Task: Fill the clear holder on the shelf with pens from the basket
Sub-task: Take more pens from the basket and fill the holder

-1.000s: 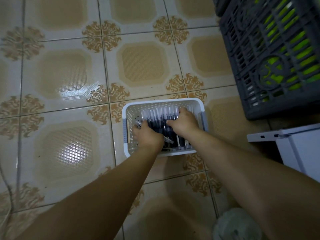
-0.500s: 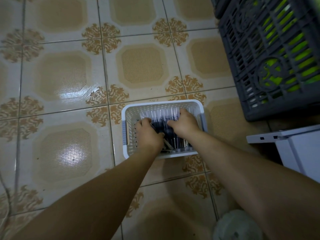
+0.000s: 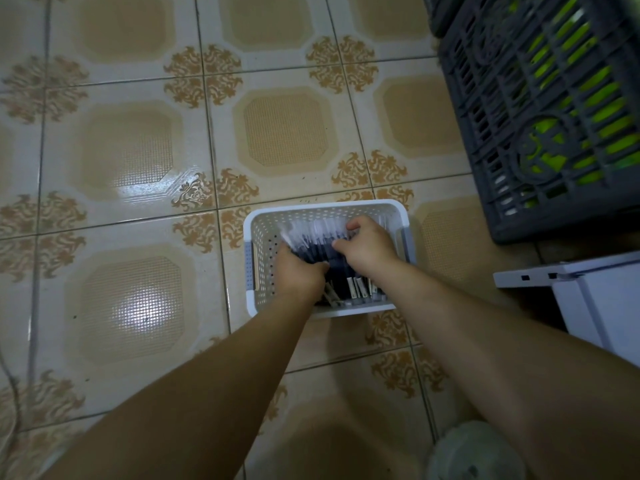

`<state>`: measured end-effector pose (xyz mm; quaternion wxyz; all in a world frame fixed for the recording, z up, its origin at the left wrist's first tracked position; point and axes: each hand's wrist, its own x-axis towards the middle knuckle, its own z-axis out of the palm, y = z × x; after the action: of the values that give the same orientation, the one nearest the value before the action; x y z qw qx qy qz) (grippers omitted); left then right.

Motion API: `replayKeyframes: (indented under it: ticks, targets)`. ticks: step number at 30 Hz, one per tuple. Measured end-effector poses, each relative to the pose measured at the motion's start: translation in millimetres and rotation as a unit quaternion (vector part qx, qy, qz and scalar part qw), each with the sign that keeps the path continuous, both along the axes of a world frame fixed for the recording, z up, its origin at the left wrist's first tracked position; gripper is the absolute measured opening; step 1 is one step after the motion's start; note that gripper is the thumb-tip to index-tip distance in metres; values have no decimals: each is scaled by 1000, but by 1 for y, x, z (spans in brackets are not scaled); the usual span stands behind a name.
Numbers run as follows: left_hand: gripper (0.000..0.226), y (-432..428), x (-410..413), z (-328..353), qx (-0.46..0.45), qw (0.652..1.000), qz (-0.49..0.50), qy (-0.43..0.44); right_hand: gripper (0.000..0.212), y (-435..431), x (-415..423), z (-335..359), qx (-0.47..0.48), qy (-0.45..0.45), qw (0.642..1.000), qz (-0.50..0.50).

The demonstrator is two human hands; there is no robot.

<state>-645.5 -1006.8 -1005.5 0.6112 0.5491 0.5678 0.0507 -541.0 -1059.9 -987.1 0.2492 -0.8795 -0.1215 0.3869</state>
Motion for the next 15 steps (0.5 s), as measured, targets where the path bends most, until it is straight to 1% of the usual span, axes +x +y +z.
replayKeyframes:
  ticks: [1,3,6,9,12,15]
  targets:
    - [50,1,0,0,-17,1000,1,-3,39,0,0,0,3,1,1000,-3]
    - [50,4,0,-4,-39,999,-10,-2,35,1,-1,1,11,3,1000,-4]
    - [54,6,3,-8,-74,997,-32,0,34,3,-2,0,32,39,999,-6]
    - [47,10,7,-8,-100,994,-42,-2,32,5,-3,2,49,69,996,-13]
    - [40,12,8,-4,-117,992,-48,-28,34,4,-2,2,70,85,993,-35]
    - [40,14,6,-5,-122,989,-60,-55,42,2,-3,3,89,104,989,-54]
